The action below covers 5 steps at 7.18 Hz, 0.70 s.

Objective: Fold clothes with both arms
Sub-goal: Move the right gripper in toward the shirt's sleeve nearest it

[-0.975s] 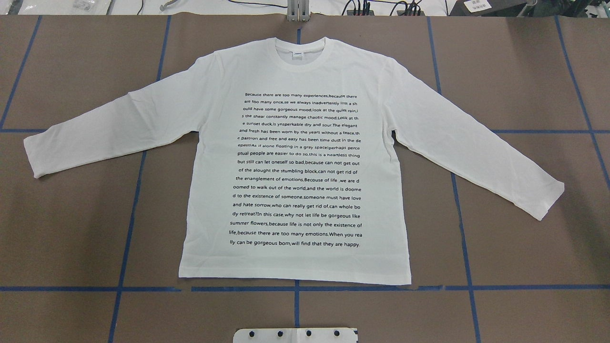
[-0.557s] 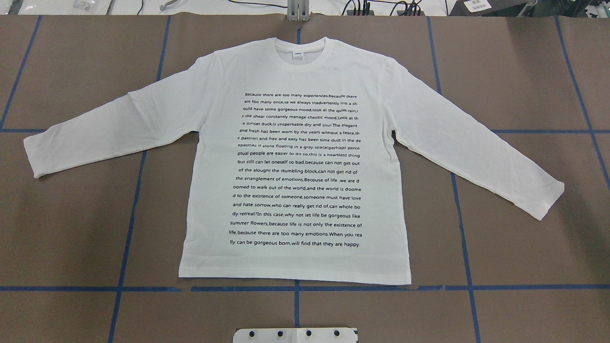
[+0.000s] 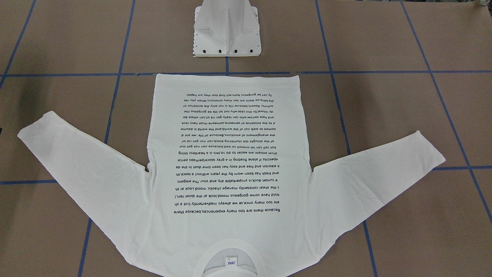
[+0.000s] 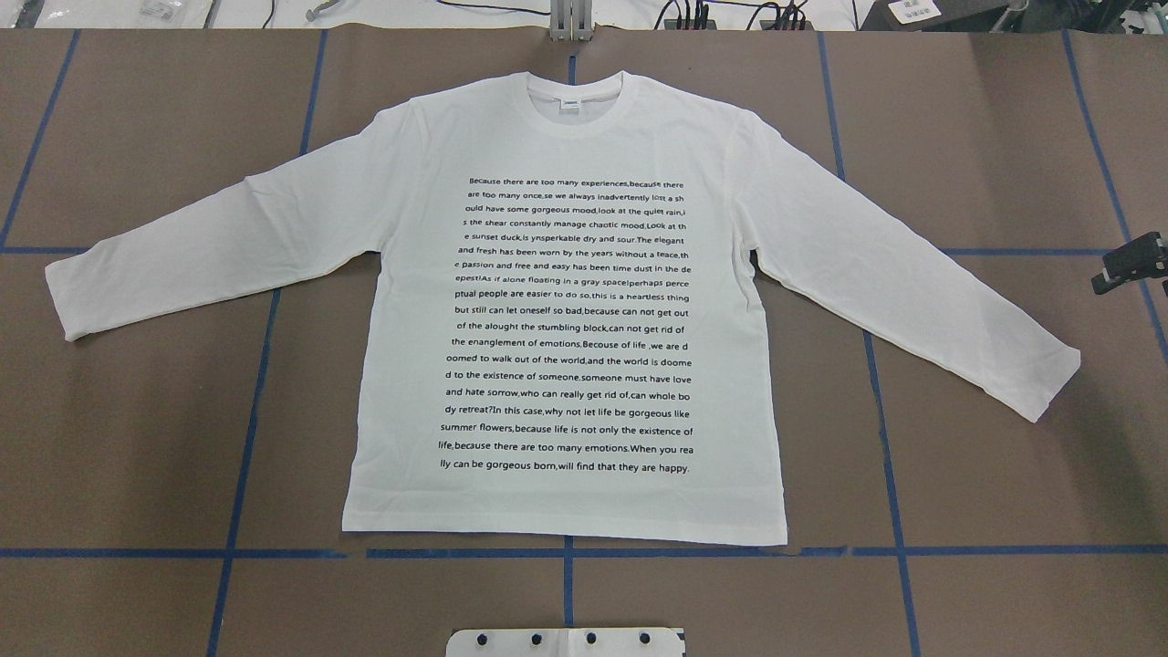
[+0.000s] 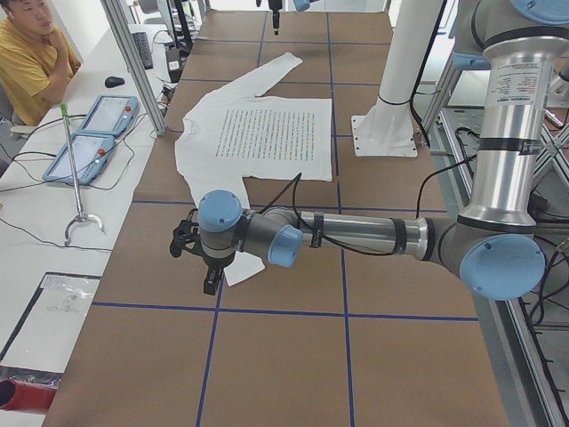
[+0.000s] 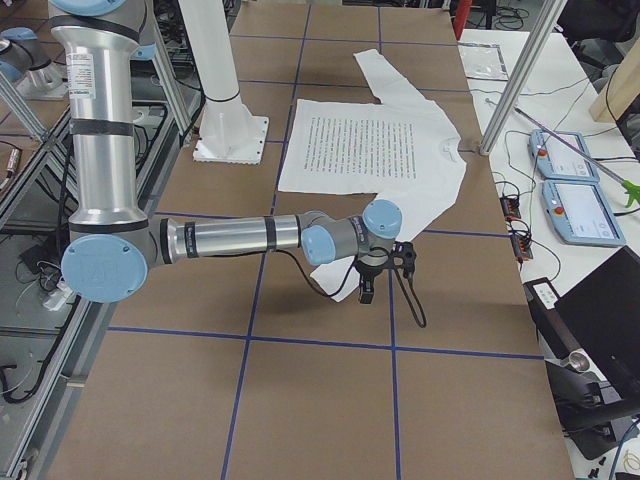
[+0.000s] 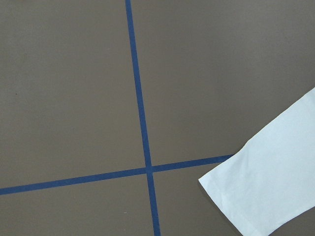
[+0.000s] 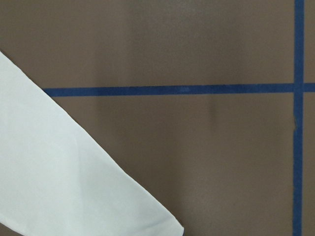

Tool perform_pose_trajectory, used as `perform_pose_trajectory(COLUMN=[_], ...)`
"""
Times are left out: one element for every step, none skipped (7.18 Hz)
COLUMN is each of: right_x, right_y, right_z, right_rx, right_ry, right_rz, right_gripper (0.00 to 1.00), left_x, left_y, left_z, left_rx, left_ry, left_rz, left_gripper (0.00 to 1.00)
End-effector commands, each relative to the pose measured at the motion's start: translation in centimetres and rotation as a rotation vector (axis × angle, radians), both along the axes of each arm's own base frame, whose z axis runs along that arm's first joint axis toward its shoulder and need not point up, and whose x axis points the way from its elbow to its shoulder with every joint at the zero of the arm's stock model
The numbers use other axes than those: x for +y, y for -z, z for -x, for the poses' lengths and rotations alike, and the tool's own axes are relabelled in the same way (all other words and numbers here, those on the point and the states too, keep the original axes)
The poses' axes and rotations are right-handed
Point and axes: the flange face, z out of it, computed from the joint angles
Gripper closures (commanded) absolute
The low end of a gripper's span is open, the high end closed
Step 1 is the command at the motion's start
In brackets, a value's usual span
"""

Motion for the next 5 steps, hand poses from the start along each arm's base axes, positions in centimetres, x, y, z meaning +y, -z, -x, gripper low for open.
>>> perform_pose_trajectory(right_x=[3.1,3.9,4.4,4.6,4.6], right_y=[-0.6,-0.8,-2.3,-4.0,-4.8], right_z=[4.0,5.2,5.2,5.1,5.2], right_rx=[-0.049,-0.047,-0.024,-0.008,0.0], right_ry=[-0.099,-0.109,-0.11,-0.123,-0.131], right_rz=[0.065,0.082,0.101,0.143,0.166], right_gripper=[0.06,0.08,0.13,0.13,0.13], left_x=[0.1,0.2,0.2,0.2,0.2], left_y=[0.2,0.4,0.3,0.4,0.6], left_z=[-0.1,-0.4,-0.4,-0.4,-0.4], left_rx=[0.008,0.041,0.043,0.043,0.043], left_ry=[-0.001,-0.011,-0.012,-0.012,-0.012], left_rz=[0.0,0.006,0.007,0.004,0.0], left_gripper=[0.0,0.0,0.0,0.0,0.0])
